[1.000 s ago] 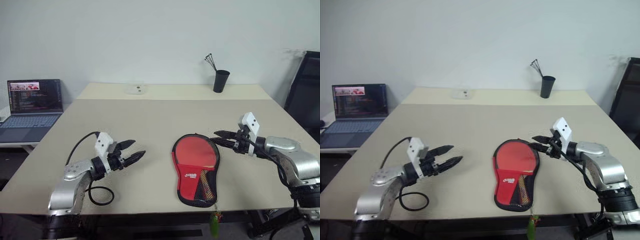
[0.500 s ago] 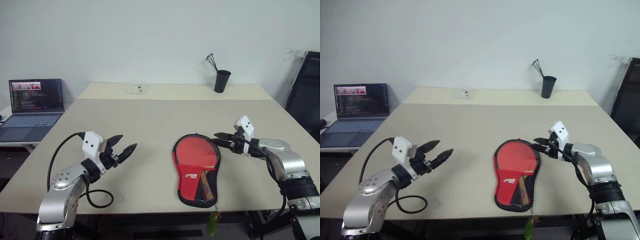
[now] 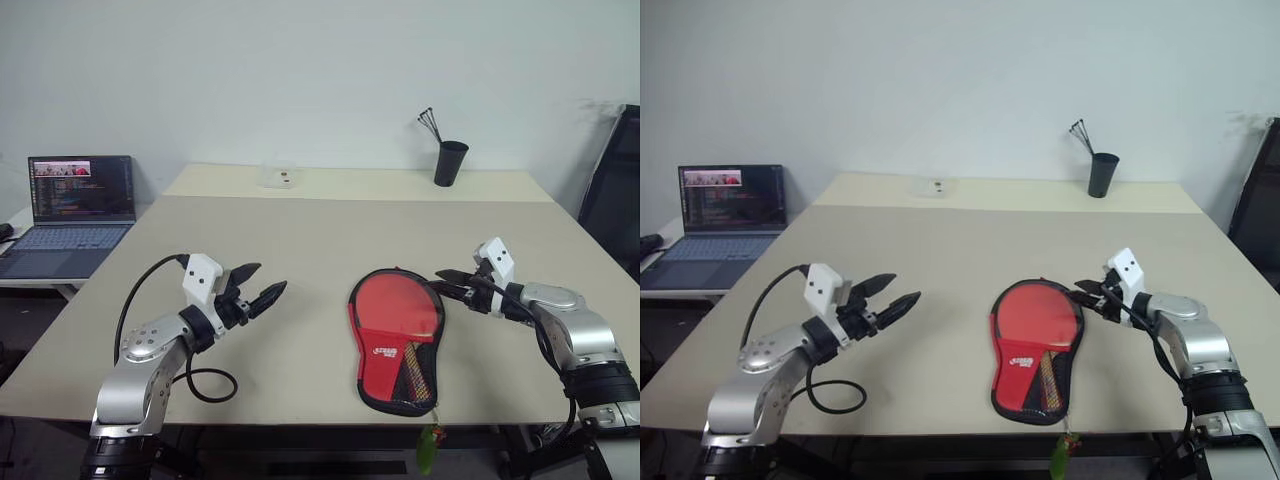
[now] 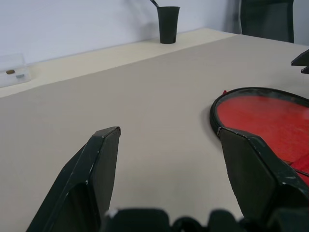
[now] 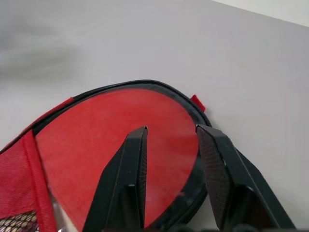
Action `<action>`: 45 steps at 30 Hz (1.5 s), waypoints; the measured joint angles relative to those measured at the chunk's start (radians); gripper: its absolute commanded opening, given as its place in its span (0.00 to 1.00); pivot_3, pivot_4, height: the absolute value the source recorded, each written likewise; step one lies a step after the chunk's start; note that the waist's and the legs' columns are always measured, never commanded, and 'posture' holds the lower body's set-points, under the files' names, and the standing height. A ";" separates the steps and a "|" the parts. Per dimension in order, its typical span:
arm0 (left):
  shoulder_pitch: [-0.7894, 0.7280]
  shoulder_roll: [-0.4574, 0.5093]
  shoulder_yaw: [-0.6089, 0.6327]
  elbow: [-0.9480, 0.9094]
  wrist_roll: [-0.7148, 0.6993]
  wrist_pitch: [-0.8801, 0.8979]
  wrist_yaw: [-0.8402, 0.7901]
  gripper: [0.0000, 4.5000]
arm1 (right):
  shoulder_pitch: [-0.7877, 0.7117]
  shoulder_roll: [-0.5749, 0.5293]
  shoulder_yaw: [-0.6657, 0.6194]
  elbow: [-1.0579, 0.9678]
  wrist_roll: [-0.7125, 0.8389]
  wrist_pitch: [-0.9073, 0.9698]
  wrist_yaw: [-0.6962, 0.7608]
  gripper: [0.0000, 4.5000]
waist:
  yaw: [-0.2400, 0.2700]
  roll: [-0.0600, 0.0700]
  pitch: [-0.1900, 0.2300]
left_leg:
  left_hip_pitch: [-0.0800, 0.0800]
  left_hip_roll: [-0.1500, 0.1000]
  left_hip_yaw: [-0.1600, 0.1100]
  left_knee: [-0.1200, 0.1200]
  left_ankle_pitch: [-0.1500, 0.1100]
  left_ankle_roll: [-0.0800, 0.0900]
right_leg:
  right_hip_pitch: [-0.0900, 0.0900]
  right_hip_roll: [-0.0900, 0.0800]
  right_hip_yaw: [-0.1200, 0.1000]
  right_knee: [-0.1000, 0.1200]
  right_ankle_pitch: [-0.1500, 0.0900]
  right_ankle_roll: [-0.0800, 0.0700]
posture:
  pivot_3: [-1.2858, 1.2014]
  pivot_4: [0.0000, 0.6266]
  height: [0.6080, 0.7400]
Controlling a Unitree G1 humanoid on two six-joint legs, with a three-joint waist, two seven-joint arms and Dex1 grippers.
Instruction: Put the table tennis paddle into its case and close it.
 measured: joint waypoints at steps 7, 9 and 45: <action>0.000 0.000 0.000 0.002 0.000 -0.015 0.001 0.79 | 0.003 0.000 -0.001 0.000 -0.004 -0.012 -0.005 0.39 | -0.006 0.001 0.001 | 0.000 0.000 -0.011 -0.001 0.000 0.000 | 0.004 -0.007 -0.008 0.000 -0.002 -0.003 | 0.52 0.24 1.00; 0.000 0.000 0.000 0.002 0.000 -0.015 0.001 0.79 | 0.003 0.000 -0.001 0.000 -0.004 -0.015 -0.004 0.39 | -0.009 0.003 0.002 | -0.001 -0.003 -0.020 0.000 0.002 -0.001 | 0.007 -0.009 -0.021 0.000 -0.004 -0.003 | 0.52 0.24 1.00; 0.030 0.017 -0.040 -0.003 0.034 -0.016 0.041 0.79 | 0.038 -0.053 -0.074 0.002 -0.014 0.022 0.009 0.39 | 0.003 0.008 0.005 | -0.001 -0.001 -0.008 -0.002 0.003 -0.003 | 0.003 -0.002 -0.013 0.001 -0.006 -0.002 | 0.52 0.24 1.00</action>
